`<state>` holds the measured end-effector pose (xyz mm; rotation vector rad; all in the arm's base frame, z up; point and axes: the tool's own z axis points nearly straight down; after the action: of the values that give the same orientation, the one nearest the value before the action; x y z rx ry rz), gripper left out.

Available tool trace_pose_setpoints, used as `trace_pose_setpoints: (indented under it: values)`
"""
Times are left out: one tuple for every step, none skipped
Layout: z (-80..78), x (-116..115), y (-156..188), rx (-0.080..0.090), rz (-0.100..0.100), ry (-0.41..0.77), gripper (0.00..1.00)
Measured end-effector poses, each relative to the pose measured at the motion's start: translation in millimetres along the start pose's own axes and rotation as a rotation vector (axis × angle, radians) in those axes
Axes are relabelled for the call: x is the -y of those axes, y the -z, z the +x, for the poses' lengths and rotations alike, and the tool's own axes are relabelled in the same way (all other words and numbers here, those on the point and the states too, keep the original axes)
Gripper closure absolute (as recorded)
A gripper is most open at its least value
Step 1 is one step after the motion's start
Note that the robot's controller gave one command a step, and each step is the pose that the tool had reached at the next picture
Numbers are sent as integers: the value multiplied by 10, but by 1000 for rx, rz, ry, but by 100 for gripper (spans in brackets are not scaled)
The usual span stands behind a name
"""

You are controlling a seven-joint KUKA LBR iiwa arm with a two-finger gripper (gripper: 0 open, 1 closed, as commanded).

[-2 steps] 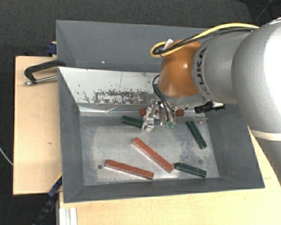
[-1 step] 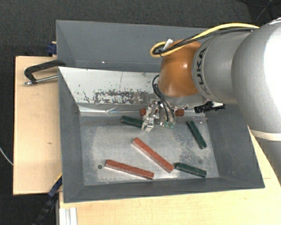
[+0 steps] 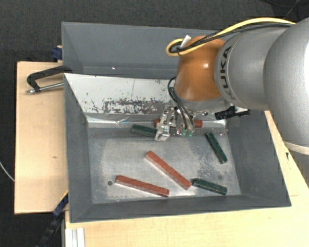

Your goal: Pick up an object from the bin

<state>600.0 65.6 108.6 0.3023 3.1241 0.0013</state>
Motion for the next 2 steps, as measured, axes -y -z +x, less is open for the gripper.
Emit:
trace_pose_setpoints:
  values:
    - [39,54,713,-1,0,30,100]
    - [-4,21,882,8,-3,31,100]
